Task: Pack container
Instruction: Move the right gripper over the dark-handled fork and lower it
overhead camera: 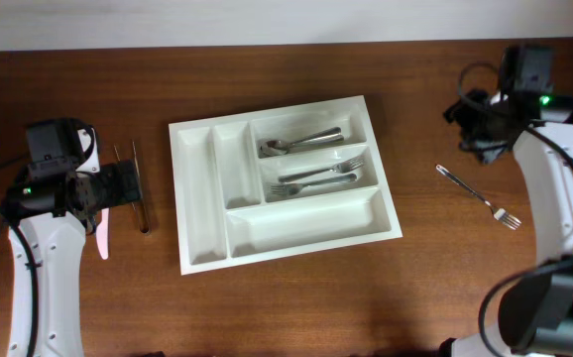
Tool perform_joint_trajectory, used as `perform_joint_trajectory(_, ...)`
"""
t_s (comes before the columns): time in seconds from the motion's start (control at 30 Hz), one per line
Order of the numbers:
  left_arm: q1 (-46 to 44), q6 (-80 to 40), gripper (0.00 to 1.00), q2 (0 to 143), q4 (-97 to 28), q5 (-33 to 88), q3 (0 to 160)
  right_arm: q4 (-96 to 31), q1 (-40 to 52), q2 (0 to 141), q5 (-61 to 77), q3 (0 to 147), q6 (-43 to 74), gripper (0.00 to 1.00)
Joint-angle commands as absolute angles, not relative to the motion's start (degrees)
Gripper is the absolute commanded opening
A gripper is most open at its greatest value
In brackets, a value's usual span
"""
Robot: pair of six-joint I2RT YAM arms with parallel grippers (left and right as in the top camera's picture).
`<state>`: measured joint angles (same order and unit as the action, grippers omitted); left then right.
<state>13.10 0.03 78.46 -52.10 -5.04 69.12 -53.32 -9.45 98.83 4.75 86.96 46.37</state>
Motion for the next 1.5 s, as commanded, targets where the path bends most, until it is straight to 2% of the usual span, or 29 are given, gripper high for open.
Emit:
perform_joint_trajectory(0.0, 13.41, 0.91, 0.99, 78.65, -52.12, -5.85, 70.24, -50.11, -11.51, 99.39, 3.90, 79.68, 62.72, 0.71)
perform_joint_trajectory(0.4, 13.41, 0.91, 0.99, 78.65, -52.12, -5.85, 70.22, -39.33, -18.20, 99.92, 3.99, 65.71, 69.43, 0.72)
perform_joint_trajectory(0.63, 13.41, 0.91, 0.99, 78.65, -52.12, -5.85, 70.22, -36.23, -19.84, 100.92, 3.27, 64.51, 69.76, 0.75)
perform_joint_trajectory(0.93, 13.41, 0.91, 0.99, 78.65, -52.12, -5.85, 70.24, -33.34, -20.01, 105.69, 2.55, 64.49, 71.53, 0.73)
perform_joint_trajectory(1.03, 13.41, 0.91, 0.99, 78.65, -52.12, -5.85, 70.24, -32.01, -20.01, 106.96, 2.46, 64.49, 71.66, 0.70)
perform_joint_trajectory(1.13, 13.41, 0.91, 0.99, 78.65, -52.14, -5.85, 70.24, -31.11, -20.08, 107.42, 2.42, 64.49, 71.66, 0.61)
perform_joint_trajectory(1.27, 13.41, 0.91, 0.99, 78.65, -52.12, -5.85, 70.24, -31.03, -20.08, 107.48, 1.89, 64.49, 71.64, 0.41)
perform_joint_trajectory(1.47, 13.41, 0.91, 0.99, 78.65, -52.12, -5.85, 70.24, -32.58, -20.08, 109.08, 1.65, 64.49, 71.44, 0.39)
